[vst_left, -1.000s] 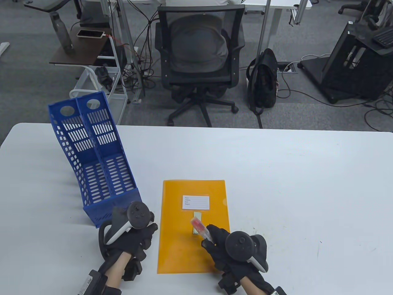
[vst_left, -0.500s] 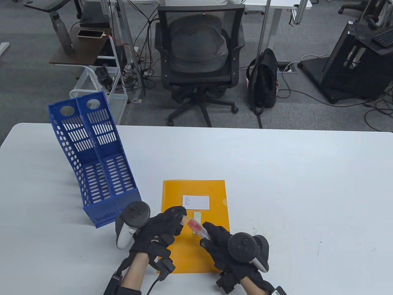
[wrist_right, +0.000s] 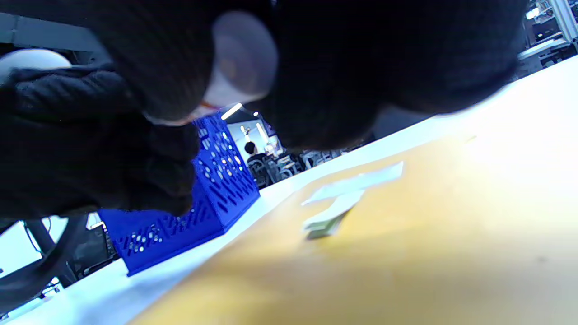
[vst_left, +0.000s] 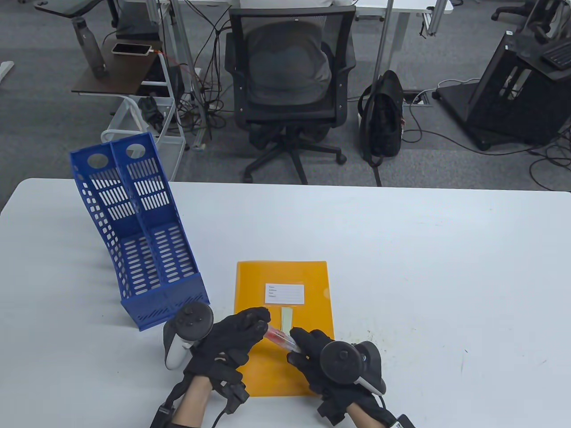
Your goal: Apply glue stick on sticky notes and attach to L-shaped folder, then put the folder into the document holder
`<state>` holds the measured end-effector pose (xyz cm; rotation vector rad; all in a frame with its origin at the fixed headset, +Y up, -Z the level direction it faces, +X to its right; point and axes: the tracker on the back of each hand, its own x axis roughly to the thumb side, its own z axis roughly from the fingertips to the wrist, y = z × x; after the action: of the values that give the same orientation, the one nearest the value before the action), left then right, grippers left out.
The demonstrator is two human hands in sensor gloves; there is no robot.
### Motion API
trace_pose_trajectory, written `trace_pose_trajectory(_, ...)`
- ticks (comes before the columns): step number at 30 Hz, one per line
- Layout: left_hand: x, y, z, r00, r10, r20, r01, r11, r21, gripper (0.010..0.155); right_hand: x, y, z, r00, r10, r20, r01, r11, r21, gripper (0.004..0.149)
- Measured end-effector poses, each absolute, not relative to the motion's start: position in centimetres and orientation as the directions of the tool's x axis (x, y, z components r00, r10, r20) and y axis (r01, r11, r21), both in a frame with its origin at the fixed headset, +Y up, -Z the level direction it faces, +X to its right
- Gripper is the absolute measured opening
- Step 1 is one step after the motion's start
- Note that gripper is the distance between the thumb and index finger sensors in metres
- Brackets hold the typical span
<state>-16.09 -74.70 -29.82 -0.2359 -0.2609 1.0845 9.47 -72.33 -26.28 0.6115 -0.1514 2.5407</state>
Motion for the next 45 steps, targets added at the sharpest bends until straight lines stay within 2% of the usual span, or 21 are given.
trace_pose_trajectory(5,-16.1,-74.8,-29.6,0.424,0.9,0.102,-0.846,0.434,-0.31,0.052,9.2,-72.2,-26.2,-0.732,0.515,0.447,-0.552,-0.832,0.054,0.061)
trace_pose_trajectory(19,-15.4,-74.6,-29.0,0.395,0.912,0.112,-0.858,0.41,-0.31,0.053,8.9,-72.1,-25.8,-0.722,0.518,0.459,-0.56,-0.827,0.052,0.06)
trace_pose_trajectory(28,-14.8,-74.6,-29.0,0.39,0.911,0.135,-0.83,0.411,-0.376,0.053,8.6,-71.9,-25.6,-0.799,0.407,0.443,-0.462,-0.887,-0.019,0.061)
trace_pose_trajectory(30,-14.6,-74.5,-28.9,0.414,0.898,0.145,-0.813,0.437,-0.385,0.054,8.8,-72.0,-25.6,-0.81,0.396,0.433,-0.441,-0.898,-0.004,0.064)
trace_pose_trajectory(32,-14.0,-74.8,-28.8,0.423,0.893,0.154,-0.778,0.445,-0.444,0.054,8.8,-72.0,-25.7,-0.79,0.427,0.439,-0.465,-0.885,0.023,0.075)
trace_pose_trajectory(35,-12.8,-75.2,-28.6,0.442,0.882,0.164,-0.741,0.462,-0.488,0.055,8.4,-72.0,-25.6,-0.753,0.472,0.458,-0.499,-0.864,0.07,0.08)
trace_pose_trajectory(37,-12.5,-75.2,-28.5,0.472,0.863,0.179,-0.728,0.496,-0.472,0.056,8.4,-71.9,-25.5,-0.781,0.415,0.466,-0.443,-0.895,0.053,0.084)
trace_pose_trajectory(40,-12.8,-75.2,-28.5,0.48,0.86,0.171,-0.739,0.502,-0.449,0.07,9.1,-71.5,-25.8,-0.804,0.38,0.458,-0.429,-0.903,-0.003,0.088)
trace_pose_trajectory(45,-14.7,-75.8,-28.7,0.442,0.891,0.107,-0.804,0.446,-0.393,0.064,12.7,-70.9,-27.2,-0.854,0.382,0.352,-0.438,-0.895,-0.091,0.091)
